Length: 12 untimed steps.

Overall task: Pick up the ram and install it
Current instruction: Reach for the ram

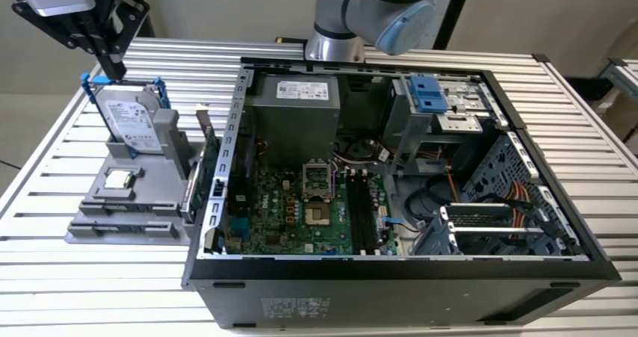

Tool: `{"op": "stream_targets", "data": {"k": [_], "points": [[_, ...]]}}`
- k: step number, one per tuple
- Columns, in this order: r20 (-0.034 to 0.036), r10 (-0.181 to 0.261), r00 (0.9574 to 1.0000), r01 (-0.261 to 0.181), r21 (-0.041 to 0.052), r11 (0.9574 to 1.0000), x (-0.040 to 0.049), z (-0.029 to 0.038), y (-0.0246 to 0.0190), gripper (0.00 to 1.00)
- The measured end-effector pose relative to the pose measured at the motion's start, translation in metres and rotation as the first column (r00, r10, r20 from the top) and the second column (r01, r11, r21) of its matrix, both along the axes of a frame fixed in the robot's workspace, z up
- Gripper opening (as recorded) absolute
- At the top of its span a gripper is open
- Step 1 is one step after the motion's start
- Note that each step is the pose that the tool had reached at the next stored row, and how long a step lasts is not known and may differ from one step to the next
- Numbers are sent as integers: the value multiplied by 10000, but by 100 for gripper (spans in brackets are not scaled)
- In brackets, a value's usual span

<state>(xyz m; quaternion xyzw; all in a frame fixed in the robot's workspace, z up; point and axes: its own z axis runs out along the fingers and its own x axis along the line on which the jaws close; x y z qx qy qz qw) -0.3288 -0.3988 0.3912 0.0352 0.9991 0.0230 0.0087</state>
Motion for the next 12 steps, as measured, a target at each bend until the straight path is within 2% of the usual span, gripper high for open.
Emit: {"op": "stream_targets", "data": {"k": [12], "points": [[0,-1,10000,1,0,10000,-96,-7,0,0]]}}
